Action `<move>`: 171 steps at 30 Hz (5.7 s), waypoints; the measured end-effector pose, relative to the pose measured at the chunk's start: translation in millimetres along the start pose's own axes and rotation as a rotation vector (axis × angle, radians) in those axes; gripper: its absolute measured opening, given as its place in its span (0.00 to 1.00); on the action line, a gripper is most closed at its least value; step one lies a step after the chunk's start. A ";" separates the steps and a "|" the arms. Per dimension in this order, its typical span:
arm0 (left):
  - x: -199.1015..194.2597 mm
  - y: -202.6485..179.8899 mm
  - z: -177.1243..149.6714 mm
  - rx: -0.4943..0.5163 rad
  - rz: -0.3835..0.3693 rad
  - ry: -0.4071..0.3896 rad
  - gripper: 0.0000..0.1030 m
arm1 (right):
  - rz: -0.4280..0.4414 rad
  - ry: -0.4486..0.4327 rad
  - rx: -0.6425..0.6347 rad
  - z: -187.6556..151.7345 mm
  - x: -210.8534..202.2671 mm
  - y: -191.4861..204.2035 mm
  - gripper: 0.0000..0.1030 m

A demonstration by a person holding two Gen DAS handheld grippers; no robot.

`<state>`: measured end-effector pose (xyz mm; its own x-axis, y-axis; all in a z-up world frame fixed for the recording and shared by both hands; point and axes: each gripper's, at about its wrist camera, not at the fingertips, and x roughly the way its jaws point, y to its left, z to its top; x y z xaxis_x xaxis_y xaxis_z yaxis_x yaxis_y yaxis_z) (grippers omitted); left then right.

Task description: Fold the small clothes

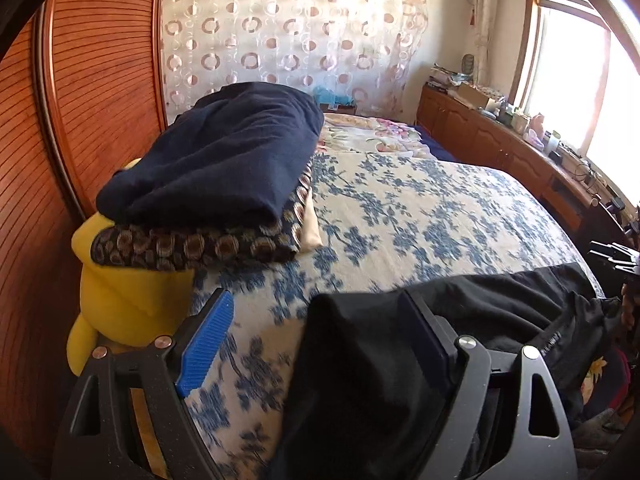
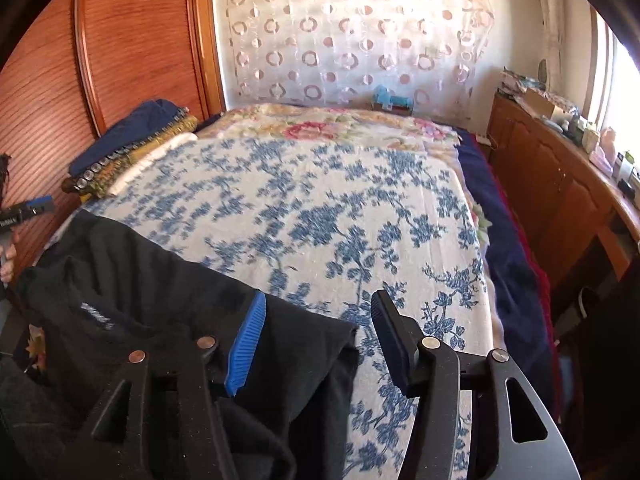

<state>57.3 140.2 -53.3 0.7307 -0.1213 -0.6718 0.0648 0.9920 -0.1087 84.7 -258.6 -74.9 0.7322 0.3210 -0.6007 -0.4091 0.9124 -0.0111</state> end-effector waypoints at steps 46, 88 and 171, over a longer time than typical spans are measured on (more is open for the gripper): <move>-78.3 -39.2 3.7 0.037 -0.295 -0.161 0.10 | 0.130 -0.166 -0.044 4.0 -125.7 28.7 0.07; 30.8 -27.8 135.7 0.045 -0.093 -0.279 0.66 | -0.231 -0.074 0.083 140.1 71.9 -8.8 0.35; 79.5 -69.2 35.4 0.049 -0.104 0.080 0.07 | 0.007 0.040 0.105 101.6 88.1 -86.9 0.09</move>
<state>135.0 63.2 -73.3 0.6616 -0.2244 -0.7155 0.1718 0.9742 -0.1466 240.0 -283.8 -45.7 0.7065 0.3190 -0.6318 -0.3531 0.9325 0.0760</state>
